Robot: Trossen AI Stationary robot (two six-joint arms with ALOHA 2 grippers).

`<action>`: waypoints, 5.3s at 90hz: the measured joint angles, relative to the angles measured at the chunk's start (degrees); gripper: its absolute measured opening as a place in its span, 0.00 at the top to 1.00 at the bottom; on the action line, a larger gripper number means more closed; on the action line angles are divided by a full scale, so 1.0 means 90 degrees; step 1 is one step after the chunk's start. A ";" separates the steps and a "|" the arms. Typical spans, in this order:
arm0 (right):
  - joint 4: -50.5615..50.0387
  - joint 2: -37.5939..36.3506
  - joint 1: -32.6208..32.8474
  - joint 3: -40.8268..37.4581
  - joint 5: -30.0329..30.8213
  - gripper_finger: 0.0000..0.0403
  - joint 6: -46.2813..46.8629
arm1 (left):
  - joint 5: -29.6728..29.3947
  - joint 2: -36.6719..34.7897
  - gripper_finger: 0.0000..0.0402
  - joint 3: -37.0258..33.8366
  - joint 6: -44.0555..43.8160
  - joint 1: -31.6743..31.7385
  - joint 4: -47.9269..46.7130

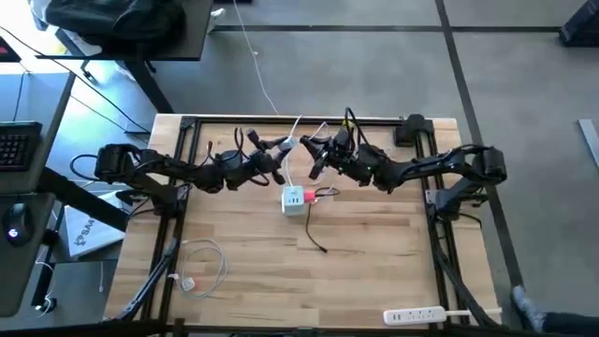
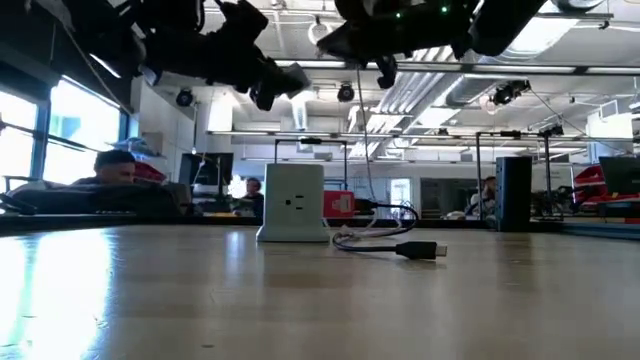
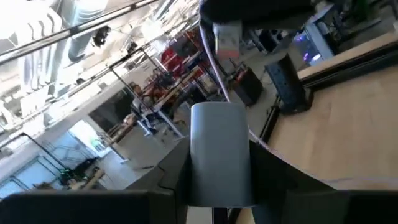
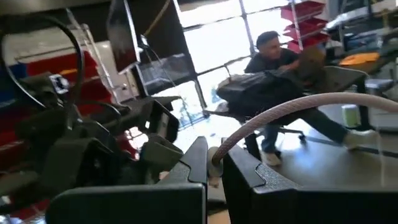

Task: Insert USB
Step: Insert the light pink charger cable into the white charger adapter

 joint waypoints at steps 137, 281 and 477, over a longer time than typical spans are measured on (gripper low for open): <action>-0.0059 0.0210 -0.0180 0.0000 0.0061 1.00 0.0436 | 0.0229 0.0724 0.77 0.0204 -0.0113 0.0153 0.0928; -0.0236 0.0203 -0.0027 0.0002 -0.0053 1.00 0.0457 | 0.0731 0.0721 0.77 0.0197 0.0045 0.0201 0.1050; -0.1056 -0.0383 0.0073 -0.0013 -0.0008 0.64 -0.1704 | 0.1145 0.0708 0.77 0.0660 -0.0570 0.0012 0.0142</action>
